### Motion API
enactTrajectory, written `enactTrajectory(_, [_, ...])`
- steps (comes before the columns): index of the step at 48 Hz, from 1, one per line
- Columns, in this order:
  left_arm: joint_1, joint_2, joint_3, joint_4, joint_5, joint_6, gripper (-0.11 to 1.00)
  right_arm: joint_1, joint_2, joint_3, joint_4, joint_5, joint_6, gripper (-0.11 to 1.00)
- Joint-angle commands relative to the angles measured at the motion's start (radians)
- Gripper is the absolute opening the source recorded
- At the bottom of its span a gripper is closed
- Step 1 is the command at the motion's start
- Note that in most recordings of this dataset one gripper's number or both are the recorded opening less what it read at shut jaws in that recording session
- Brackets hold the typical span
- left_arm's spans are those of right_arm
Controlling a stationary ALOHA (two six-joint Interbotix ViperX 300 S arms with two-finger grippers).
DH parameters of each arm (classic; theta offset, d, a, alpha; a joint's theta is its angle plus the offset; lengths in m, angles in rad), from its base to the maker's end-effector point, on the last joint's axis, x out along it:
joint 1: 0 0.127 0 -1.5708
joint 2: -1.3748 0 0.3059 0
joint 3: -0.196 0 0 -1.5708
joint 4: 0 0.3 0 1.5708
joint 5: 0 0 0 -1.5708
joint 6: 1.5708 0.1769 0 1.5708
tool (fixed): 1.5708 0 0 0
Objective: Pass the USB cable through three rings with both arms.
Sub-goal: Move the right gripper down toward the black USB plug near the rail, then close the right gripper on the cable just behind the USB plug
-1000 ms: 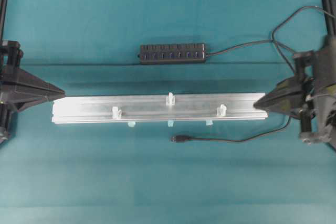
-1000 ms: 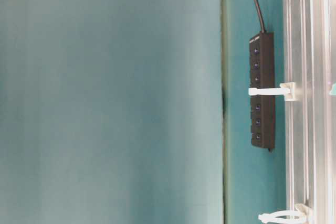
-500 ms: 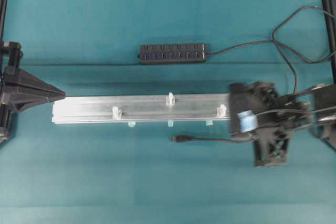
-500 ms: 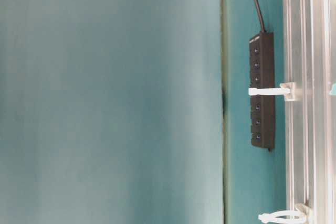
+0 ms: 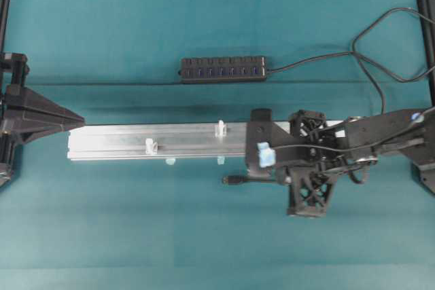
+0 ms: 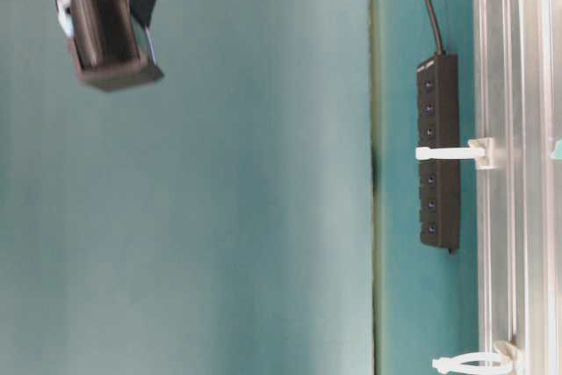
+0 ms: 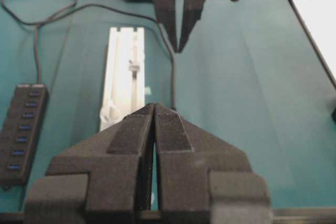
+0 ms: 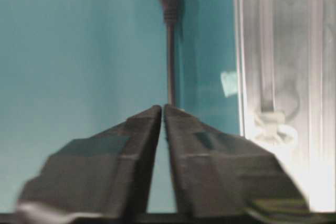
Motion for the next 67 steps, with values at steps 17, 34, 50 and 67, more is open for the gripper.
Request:
enactTrajectory(17, [0.015,0.003,-0.026,0.003,-0.006,-0.002,0.02,0.0,0.058,-0.058,-0.011,0.018,0.026,0.8])
enactTrajectory(34, [0.015,0.003,-0.032,0.003,-0.006,-0.002,0.02,-0.023,0.114,-0.075,-0.037,-0.014,0.025,0.68])
enactTrajectory(50, [0.015,0.006,-0.035,0.005,-0.005,-0.002,0.02,-0.032,0.19,-0.094,-0.035,-0.052,0.006,0.67])
enactTrajectory(67, [0.018,0.008,-0.037,0.003,-0.005,0.0,0.02,-0.031,0.247,-0.086,-0.043,-0.101,-0.006,0.66])
